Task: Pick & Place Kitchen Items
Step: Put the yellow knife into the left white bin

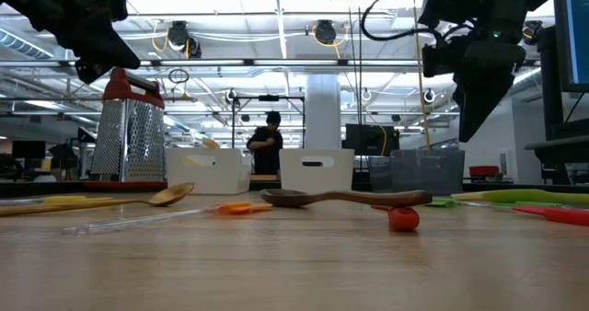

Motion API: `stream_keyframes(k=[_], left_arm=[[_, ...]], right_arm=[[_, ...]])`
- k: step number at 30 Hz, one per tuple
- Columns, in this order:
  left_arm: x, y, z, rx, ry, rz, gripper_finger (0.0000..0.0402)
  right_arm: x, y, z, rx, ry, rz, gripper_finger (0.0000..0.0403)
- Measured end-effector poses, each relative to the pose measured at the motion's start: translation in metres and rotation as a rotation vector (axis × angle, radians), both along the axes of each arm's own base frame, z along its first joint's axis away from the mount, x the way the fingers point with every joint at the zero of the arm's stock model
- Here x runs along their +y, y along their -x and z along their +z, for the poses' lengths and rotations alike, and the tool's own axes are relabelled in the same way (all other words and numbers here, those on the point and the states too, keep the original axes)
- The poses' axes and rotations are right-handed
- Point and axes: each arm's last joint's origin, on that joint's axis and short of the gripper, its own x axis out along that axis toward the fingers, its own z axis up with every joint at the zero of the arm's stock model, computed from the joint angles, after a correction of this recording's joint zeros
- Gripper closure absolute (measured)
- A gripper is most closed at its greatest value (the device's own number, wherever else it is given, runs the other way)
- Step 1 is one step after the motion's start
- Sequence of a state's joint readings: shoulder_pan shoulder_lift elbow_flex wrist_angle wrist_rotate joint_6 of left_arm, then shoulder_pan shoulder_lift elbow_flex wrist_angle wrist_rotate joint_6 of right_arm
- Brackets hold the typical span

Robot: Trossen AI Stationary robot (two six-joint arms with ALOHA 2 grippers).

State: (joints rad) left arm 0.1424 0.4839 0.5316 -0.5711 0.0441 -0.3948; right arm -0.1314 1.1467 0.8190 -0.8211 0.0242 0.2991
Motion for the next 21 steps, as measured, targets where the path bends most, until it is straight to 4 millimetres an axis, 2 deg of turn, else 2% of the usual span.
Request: stream_keyframes(k=[12,16,21], left_arm=[[-0.001,-0.002,0.007,-0.078,-0.039,-0.064,0.0380],[-0.001,-0.002,0.007,-0.081,-0.038,-0.063,0.0380],[-0.001,-0.002,0.007,-0.082,-0.032,-0.061,0.0380]], right_arm=[[-0.005,0.007,-0.026,0.103,0.007,0.023,0.0241],[-0.013,0.004,-0.035,0.128,0.026,-0.013,0.0242],[-0.022,-0.003,-0.042,0.124,0.046,0.030,0.0241]])
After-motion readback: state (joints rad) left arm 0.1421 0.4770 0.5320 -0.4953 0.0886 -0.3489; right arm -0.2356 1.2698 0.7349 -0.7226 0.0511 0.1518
